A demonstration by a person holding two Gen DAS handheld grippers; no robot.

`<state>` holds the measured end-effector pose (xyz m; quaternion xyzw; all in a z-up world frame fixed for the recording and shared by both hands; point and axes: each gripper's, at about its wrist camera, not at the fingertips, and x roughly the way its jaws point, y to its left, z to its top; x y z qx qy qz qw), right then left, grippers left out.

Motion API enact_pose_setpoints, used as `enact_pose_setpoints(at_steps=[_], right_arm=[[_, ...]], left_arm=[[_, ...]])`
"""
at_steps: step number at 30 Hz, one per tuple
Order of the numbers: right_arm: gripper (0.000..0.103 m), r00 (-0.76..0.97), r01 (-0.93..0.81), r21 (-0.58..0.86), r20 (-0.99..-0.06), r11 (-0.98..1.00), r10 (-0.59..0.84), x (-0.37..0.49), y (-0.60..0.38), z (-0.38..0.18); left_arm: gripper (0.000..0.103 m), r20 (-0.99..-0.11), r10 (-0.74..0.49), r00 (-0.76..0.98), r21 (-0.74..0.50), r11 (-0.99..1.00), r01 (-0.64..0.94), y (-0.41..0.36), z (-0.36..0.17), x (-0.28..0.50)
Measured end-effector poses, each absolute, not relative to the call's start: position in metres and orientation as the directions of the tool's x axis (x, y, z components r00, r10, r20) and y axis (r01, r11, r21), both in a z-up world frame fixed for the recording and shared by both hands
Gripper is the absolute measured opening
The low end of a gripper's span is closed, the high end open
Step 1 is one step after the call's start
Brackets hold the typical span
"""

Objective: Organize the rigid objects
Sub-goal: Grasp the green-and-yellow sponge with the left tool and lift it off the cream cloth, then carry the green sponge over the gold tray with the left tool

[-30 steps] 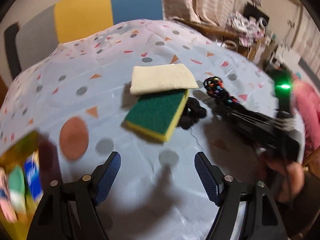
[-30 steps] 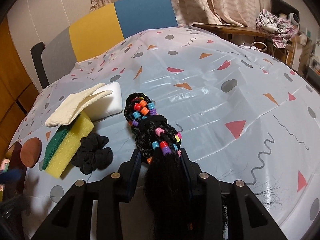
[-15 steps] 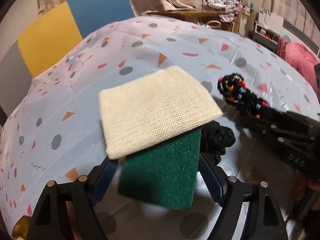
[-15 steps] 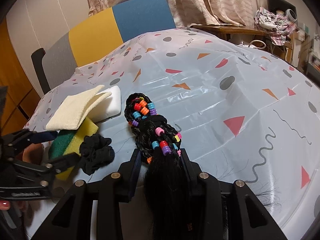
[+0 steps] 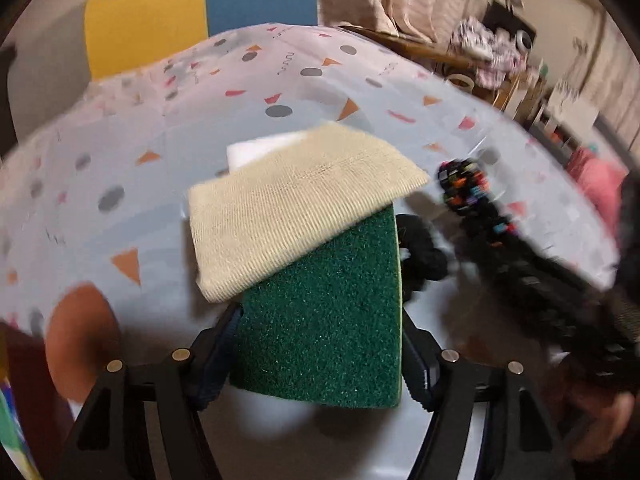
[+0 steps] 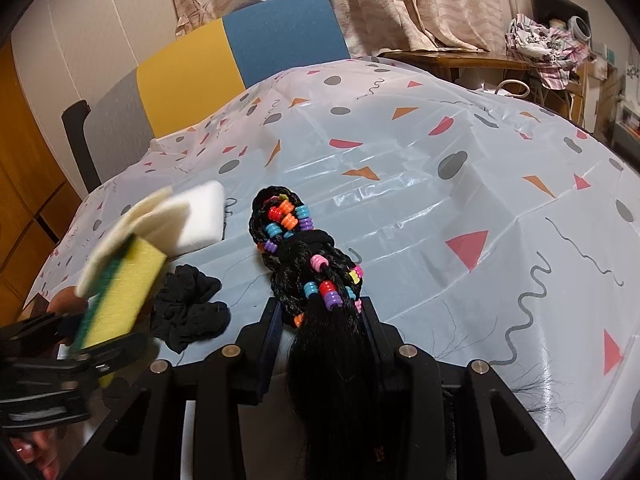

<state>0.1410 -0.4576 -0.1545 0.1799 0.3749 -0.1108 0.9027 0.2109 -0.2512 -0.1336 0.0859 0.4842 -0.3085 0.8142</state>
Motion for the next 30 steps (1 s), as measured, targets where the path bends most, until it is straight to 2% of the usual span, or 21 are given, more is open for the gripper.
enact_pose_setpoints(at_steps=[1,3,7,8,10,11,12,14,15,17,21,22,23,24,25,26,28,30], right_arm=[[0.038,0.693,0.335,0.238,-0.717,0.912,-0.068,0.141,-0.457,-0.154],[0.038,0.692,0.336,0.231,-0.718,0.913,-0.073,0.141,-0.457,-0.155],[0.038,0.688,0.339,0.217,-0.721,0.915,-0.084,0.142,-0.455,-0.154],[0.038,0.687,0.340,0.214,-0.721,0.916,-0.086,0.142,-0.455,-0.154],[0.038,0.686,0.342,0.209,-0.722,0.916,-0.091,0.142,-0.455,-0.154],[0.038,0.685,0.343,0.207,-0.722,0.916,-0.093,0.142,-0.455,-0.154],[0.038,0.684,0.344,0.203,-0.723,0.917,-0.097,0.142,-0.454,-0.154],[0.038,0.681,0.347,0.194,-0.725,0.918,-0.104,0.143,-0.453,-0.154],[0.038,0.679,0.349,0.189,-0.726,0.918,-0.109,0.143,-0.452,-0.154],[0.038,0.679,0.352,0.188,-0.725,0.917,-0.112,0.142,-0.452,-0.154],[0.038,0.676,0.355,0.178,-0.727,0.918,-0.120,0.143,-0.452,-0.154],[0.038,0.674,0.356,0.171,-0.728,0.919,-0.125,0.143,-0.451,-0.154],[0.038,0.672,0.356,0.166,-0.729,0.919,-0.129,0.143,-0.450,-0.154],[0.038,0.671,0.358,0.162,-0.729,0.920,-0.132,0.143,-0.450,-0.154],[0.038,0.670,0.360,0.159,-0.730,0.919,-0.136,0.143,-0.450,-0.154],[0.038,0.669,0.366,0.157,-0.730,0.917,-0.142,0.143,-0.450,-0.154],[0.038,0.670,0.373,0.164,-0.728,0.913,-0.143,0.141,-0.452,-0.154],[0.038,0.669,0.376,0.166,-0.729,0.912,-0.143,0.141,-0.453,-0.154]], left_arm=[[0.072,-0.824,-0.488,0.286,-0.262,0.777,0.572,-0.245,-0.129,0.210],[0.072,-0.786,-0.573,0.232,-0.383,0.746,0.545,-0.235,-0.122,0.205],[0.072,-0.797,-0.568,0.207,-0.401,0.753,0.523,-0.229,-0.120,0.184],[0.072,-0.768,-0.625,0.142,-0.490,0.716,0.497,-0.224,-0.123,0.180],[0.072,-0.613,-0.789,0.046,-0.714,0.578,0.395,-0.207,-0.125,0.178],[0.072,-0.540,-0.841,0.039,-0.785,0.520,0.338,-0.198,-0.126,0.177],[0.072,-0.509,-0.860,0.037,-0.814,0.494,0.304,-0.193,-0.128,0.176],[0.071,-0.606,-0.795,0.036,-0.741,0.580,0.339,-0.196,-0.130,0.171],[0.071,-0.596,-0.802,0.031,-0.746,0.568,0.347,-0.194,-0.129,0.167],[0.071,-0.405,-0.914,-0.010,-0.879,0.387,0.279,-0.181,-0.125,0.160],[0.071,-0.278,-0.958,-0.066,-0.933,0.253,0.258,-0.176,-0.114,0.151],[0.071,-0.201,-0.978,-0.060,-0.951,0.180,0.251,-0.171,-0.109,0.150],[0.072,-0.172,-0.985,-0.031,-0.955,0.159,0.249,-0.166,-0.106,0.153],[0.071,-0.208,-0.978,0.011,-0.947,0.204,0.247,-0.161,-0.105,0.157],[0.071,-0.279,-0.959,0.052,-0.928,0.283,0.242,-0.158,-0.102,0.159],[0.071,-0.301,-0.951,0.072,-0.914,0.309,0.262,-0.155,-0.096,0.159],[0.071,-0.274,-0.956,0.103,-0.879,0.292,0.378,-0.152,-0.069,0.150],[0.072,-0.317,-0.935,0.157,-0.807,0.353,0.473,-0.152,-0.043,0.142]])
